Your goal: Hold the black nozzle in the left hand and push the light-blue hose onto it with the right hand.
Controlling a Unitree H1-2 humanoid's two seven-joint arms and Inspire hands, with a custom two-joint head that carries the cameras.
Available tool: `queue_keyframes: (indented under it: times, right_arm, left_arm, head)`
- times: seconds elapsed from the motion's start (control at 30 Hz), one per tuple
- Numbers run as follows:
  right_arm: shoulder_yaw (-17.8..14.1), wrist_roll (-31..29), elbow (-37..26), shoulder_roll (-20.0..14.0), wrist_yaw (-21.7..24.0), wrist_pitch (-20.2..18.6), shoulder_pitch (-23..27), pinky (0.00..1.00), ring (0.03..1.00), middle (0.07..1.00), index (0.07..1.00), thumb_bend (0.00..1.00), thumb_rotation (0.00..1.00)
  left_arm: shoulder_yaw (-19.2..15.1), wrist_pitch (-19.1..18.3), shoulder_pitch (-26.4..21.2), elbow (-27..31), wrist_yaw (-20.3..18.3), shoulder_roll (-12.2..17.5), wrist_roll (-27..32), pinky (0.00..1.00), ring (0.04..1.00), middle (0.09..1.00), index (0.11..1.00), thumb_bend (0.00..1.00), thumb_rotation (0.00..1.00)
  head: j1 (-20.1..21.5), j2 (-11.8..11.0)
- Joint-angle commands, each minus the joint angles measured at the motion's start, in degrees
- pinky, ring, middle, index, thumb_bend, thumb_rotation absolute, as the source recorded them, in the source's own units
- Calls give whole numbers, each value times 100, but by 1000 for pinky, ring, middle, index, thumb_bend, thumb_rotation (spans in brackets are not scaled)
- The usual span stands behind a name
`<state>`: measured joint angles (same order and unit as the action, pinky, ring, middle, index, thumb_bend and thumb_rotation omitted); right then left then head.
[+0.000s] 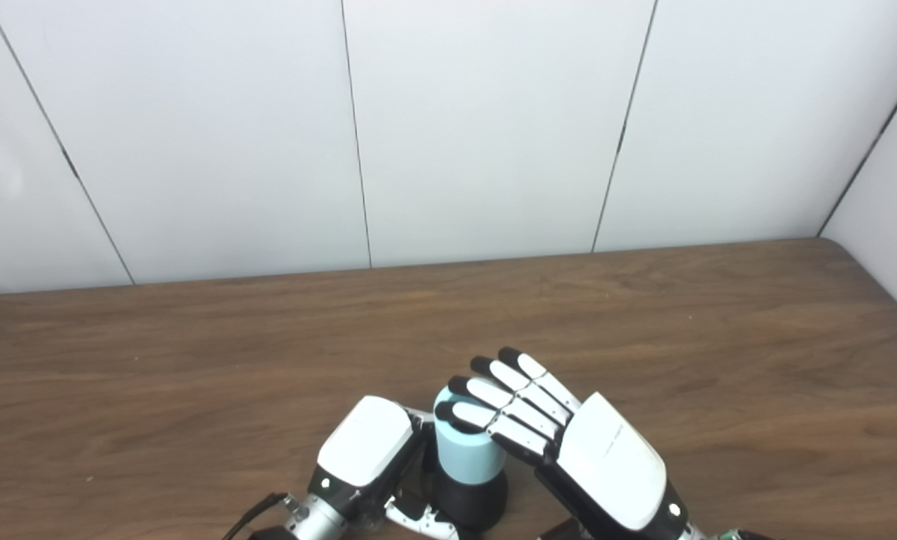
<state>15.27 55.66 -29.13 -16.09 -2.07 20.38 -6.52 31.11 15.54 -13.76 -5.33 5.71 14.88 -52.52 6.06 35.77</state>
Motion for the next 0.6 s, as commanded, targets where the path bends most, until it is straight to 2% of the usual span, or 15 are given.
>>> queue_keyframes:
  times: [0.0,0.57]
  right_arm:
    - [91,161,190,-178,369,1,-214,937,925,852,789,785,707]
    - [119,165,212,-152,304,-11,-285,941,926,848,784,785,691]
  left_arm:
    - [92,-28,205,-242,-150,63,-88,94,134,471,479,525,0]
    - [80,-67,216,-204,-226,78,-37,105,141,471,479,525,0]
  head:
    - [0,2]
    - [0,5]
